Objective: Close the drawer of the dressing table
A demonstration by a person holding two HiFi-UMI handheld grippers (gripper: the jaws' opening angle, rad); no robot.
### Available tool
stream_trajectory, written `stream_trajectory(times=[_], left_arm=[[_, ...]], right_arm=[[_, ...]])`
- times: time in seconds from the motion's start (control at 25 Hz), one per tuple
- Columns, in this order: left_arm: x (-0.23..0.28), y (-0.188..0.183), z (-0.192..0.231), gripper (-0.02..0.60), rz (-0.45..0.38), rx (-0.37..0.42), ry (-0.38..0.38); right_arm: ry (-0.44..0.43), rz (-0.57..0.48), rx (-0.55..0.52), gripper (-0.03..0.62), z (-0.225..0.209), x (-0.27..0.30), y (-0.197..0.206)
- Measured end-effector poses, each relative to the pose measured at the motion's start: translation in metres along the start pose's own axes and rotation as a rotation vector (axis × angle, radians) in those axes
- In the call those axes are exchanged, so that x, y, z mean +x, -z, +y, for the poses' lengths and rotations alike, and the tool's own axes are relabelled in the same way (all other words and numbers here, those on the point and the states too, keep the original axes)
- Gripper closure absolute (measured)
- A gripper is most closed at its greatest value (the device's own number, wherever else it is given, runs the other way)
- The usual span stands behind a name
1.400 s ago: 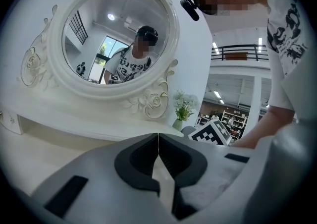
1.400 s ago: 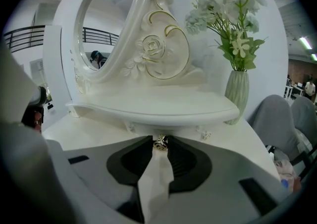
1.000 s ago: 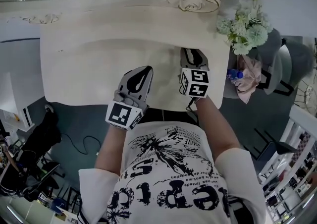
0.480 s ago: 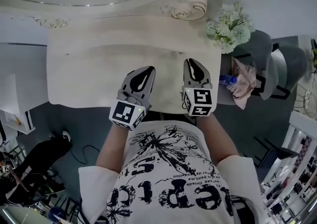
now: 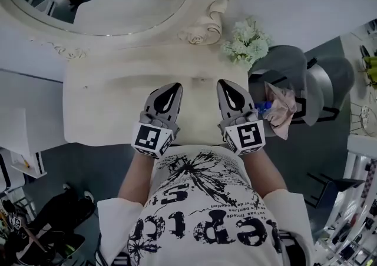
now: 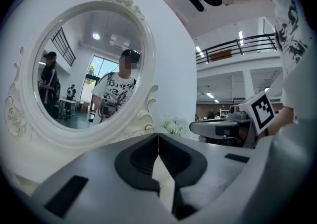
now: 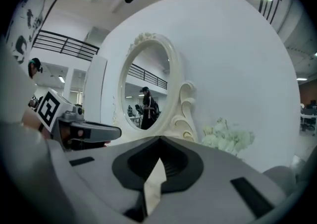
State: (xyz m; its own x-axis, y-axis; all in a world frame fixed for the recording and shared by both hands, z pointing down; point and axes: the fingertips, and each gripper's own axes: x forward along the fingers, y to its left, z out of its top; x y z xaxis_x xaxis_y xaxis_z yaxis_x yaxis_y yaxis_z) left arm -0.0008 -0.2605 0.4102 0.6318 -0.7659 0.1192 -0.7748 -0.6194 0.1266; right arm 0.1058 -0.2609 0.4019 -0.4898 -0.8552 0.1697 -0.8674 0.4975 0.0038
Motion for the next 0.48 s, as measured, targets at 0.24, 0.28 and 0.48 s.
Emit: stream_trajectory(times=[0.24, 0.28, 0.48], left_arm=[[0.0, -0.033, -0.011, 0.563, -0.043, 0.111, 0.015], [0.0, -0.036, -0.012, 0.563, -0.047, 0.12, 0.016], [0.003, -0.04, -0.012, 0.563, -0.053, 0.124, 0.009]], right_arm=[[0.004, -0.069, -0.041, 0.578, 0.003, -0.015, -0.032], [0.01, -0.072, -0.035, 0.579, 0.002, -0.016, -0.032], [0.0, -0.06, -0.032, 0.579, 0.003, -0.014, -0.028]])
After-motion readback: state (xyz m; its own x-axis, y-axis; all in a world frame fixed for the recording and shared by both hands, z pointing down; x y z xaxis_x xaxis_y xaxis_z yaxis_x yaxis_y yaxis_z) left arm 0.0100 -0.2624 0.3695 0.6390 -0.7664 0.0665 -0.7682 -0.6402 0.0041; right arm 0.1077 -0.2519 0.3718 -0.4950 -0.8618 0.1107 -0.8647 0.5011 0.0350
